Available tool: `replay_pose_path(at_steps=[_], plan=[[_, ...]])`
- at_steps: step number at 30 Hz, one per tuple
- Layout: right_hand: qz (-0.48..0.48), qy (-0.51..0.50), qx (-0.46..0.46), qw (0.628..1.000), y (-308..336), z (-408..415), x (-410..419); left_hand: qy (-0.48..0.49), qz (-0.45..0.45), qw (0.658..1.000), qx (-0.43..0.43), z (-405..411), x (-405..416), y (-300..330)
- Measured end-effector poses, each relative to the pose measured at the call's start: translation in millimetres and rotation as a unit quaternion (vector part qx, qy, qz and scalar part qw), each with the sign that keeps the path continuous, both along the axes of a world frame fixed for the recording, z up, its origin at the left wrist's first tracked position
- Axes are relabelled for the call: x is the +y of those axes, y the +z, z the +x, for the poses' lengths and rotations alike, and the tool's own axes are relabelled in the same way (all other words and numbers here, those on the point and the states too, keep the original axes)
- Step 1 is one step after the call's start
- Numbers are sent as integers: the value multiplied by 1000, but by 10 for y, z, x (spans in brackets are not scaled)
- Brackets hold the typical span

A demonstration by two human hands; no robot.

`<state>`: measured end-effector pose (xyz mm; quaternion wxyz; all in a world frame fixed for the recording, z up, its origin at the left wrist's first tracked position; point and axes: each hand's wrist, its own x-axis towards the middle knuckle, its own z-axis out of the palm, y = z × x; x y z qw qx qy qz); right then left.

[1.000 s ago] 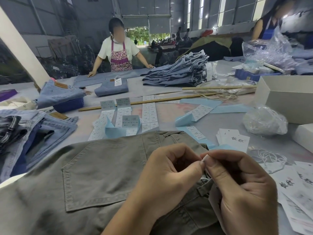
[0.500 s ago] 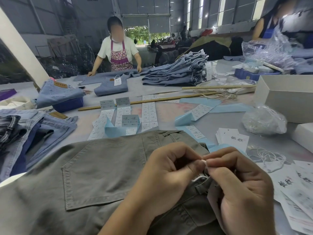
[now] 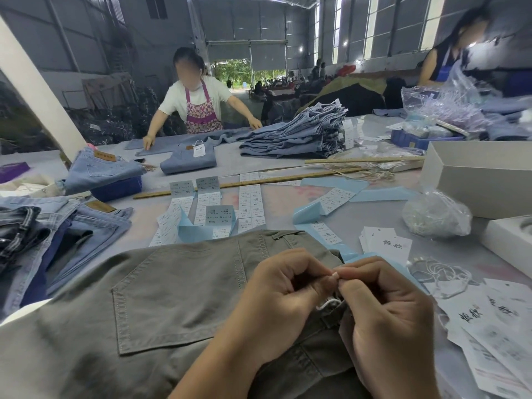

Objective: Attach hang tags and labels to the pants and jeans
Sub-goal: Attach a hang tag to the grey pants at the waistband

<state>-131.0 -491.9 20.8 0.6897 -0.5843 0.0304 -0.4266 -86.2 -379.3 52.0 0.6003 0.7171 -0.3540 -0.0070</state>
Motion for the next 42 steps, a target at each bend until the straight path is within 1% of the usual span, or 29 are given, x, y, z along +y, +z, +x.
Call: replay_pose_path(at_steps=[8, 14, 18, 22, 24, 25, 27, 30, 34, 38, 42], plan=[[-34, 27, 17, 999, 9, -24, -46, -22, -7, 1000, 10, 21, 17, 2], [-15, 55, 54, 997, 65, -74, -54, -51, -15, 998, 33, 10, 20, 26], [-13, 67, 84, 994, 98, -108, -72, -49, -17, 997, 53, -18, 20, 44], [-26, 60, 88, 994, 150, -141, -69, -49, -6, 996, 74, -40, 22, 79], [-25, 74, 97, 992, 194, -161, -83, -41, 0, 996, 79, -49, 25, 91], [-31, 84, 104, 990, 219, -170, -102, -34, 1, 996, 81, -52, 27, 99], [-72, 91, 123, 986, 264, -204, -164, -14, -4, 996, 86, -57, 21, 118], [-137, 62, 152, 977, 305, -280, -274, 22, -47, 992, 118, -33, 18, 134], [-221, 38, 229, 947, 310, -392, -401, 32, -86, 982, 167, -10, 3, 117], [-235, 83, 271, 930, 294, -536, -503, 33, -100, 978, 183, 20, -7, 88], [-236, 103, 286, 923, 266, -623, -549, 47, -73, 982, 166, 1, -28, 88]])
